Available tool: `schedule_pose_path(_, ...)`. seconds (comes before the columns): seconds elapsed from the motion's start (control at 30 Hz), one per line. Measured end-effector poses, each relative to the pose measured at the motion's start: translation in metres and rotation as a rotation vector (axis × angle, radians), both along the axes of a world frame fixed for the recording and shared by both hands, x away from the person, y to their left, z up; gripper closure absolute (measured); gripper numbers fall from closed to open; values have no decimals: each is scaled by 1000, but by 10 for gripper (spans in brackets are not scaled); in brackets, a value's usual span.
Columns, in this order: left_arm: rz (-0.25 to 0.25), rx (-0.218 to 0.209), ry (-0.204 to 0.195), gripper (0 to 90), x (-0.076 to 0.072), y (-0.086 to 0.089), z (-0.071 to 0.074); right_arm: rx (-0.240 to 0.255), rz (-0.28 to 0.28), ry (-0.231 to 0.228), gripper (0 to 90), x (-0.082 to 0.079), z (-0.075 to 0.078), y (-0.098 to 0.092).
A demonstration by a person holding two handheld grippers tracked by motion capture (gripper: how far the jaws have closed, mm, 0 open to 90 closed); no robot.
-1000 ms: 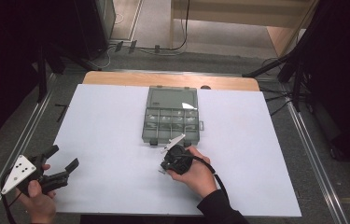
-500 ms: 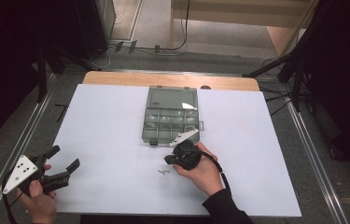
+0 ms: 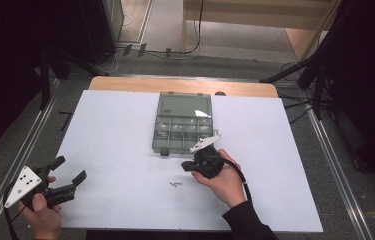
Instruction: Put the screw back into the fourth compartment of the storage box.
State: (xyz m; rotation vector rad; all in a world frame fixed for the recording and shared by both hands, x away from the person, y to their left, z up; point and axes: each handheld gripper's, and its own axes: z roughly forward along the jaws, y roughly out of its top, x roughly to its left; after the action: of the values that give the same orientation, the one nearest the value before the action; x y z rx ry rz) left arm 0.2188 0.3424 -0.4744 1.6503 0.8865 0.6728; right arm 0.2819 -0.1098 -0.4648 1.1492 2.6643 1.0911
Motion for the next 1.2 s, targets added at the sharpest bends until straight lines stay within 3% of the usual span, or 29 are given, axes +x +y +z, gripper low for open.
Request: schedule_pose_path(1.2, -6, -4, -3, 127, 0, -1, 0, 41, -93, -38, 898, 17, 26, -39)
